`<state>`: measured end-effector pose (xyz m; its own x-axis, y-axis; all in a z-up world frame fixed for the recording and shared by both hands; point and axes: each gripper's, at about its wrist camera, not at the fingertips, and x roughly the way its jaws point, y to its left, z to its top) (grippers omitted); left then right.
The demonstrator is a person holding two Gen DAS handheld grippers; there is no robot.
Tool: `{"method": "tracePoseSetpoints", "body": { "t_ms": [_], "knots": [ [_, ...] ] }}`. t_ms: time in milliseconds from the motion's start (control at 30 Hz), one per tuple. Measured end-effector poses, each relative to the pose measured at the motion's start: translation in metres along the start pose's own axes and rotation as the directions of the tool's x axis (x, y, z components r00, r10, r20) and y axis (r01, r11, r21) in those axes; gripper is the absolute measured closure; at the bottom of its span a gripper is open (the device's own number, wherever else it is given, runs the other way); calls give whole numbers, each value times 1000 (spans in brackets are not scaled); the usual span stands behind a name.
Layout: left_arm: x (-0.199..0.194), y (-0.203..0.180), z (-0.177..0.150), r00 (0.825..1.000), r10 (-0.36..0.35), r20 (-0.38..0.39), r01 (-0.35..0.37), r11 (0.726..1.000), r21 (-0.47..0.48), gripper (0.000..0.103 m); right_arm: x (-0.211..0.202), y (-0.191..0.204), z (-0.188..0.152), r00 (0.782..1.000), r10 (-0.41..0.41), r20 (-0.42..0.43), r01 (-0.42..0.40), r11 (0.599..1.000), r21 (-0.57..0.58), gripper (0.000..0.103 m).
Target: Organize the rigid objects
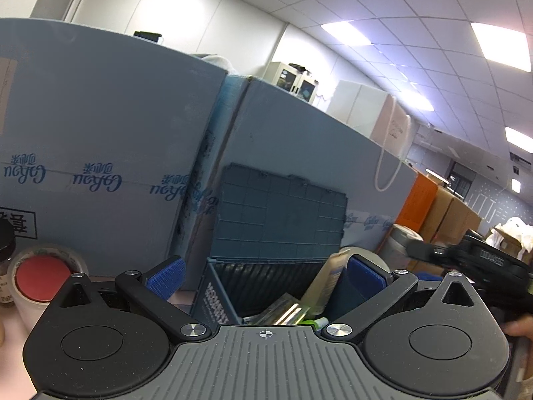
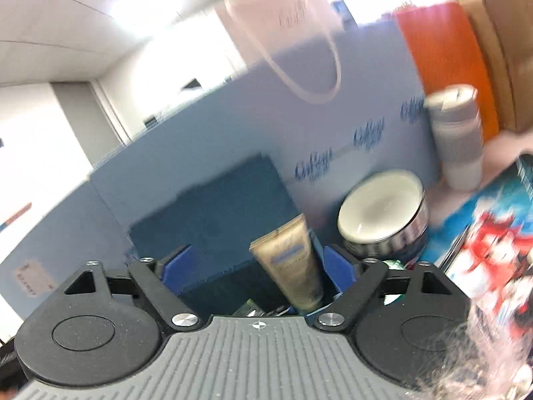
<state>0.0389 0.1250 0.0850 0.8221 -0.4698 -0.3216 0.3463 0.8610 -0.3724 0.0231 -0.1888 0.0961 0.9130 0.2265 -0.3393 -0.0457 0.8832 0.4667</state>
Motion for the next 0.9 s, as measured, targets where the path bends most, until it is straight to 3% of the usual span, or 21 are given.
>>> {"method": "tracePoseSetpoints", "body": {
  "t_ms": [133, 267, 367, 433, 533, 667, 767, 900],
  "knots": [
    [1, -13, -2, 999, -39, -3, 39, 999, 21, 0, -41, -11, -3, 996, -40, 85, 49, 993, -104, 11],
    [4, -33, -9, 991, -134, -27, 135, 990, 38, 0, -73, -31, -10, 992, -69, 109, 89, 977, -192, 6],
    [11, -53, -19, 977, -201, -75, 207, 975, 76, 0, -92, -52, -15, 992, -86, 93, 108, 957, -270, 4],
    [17, -67, -27, 972, -207, -115, 220, 968, 119, 0, -100, -64, -22, 988, -135, 73, 152, 936, -318, 4],
    [23, -83, -37, 968, -199, -155, 226, 956, 185, 0, -111, -85, -39, 976, -215, 29, 213, 930, -301, 4],
    [22, -90, -43, 964, -201, -177, 238, 944, 228, 0, -122, -100, -72, 980, -194, -46, 165, 920, -355, 4],
    [22, -91, -46, 964, -197, -181, 237, 942, 239, 0, -118, -96, -92, 976, -179, -122, 96, 863, -497, 4],
    [22, -87, -45, 965, -192, -179, 231, 946, 228, 0, -105, -82, -112, 950, -200, -240, 4, 776, -631, 4]
  ]
}}
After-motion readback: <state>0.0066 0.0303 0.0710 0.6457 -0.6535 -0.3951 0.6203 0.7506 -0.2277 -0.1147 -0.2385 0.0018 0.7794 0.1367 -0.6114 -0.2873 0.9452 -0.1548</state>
